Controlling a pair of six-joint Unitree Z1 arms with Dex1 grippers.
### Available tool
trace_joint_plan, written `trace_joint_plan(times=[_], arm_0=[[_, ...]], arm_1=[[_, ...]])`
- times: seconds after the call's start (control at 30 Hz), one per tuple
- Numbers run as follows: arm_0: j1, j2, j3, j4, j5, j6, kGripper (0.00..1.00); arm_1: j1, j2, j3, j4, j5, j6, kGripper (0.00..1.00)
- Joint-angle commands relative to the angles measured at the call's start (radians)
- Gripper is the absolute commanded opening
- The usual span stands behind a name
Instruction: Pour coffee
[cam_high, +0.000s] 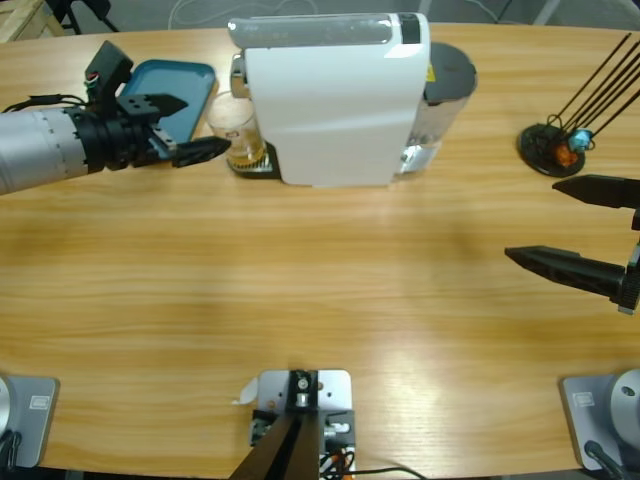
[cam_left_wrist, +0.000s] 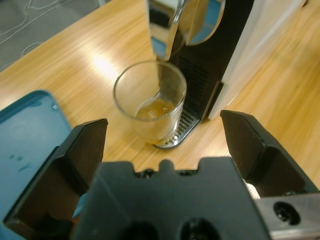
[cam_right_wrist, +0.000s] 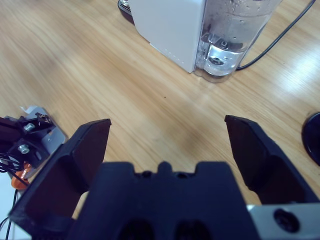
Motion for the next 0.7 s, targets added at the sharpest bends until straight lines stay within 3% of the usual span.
trace_joint_plan(times=[0.03,0.7], arm_0=[[0.073,0.136,-0.014,-0.094,-0.115,0.006,1.000],[0.148,0.259,-0.070,-0.148,-0.234,0.002,1.000]], arm_1=[[0.012,0.018,0.029,-0.008,-0.016,0.005,1.000],[0.012,0.020,0.029,-0.006,-0.016,0.005,1.000]])
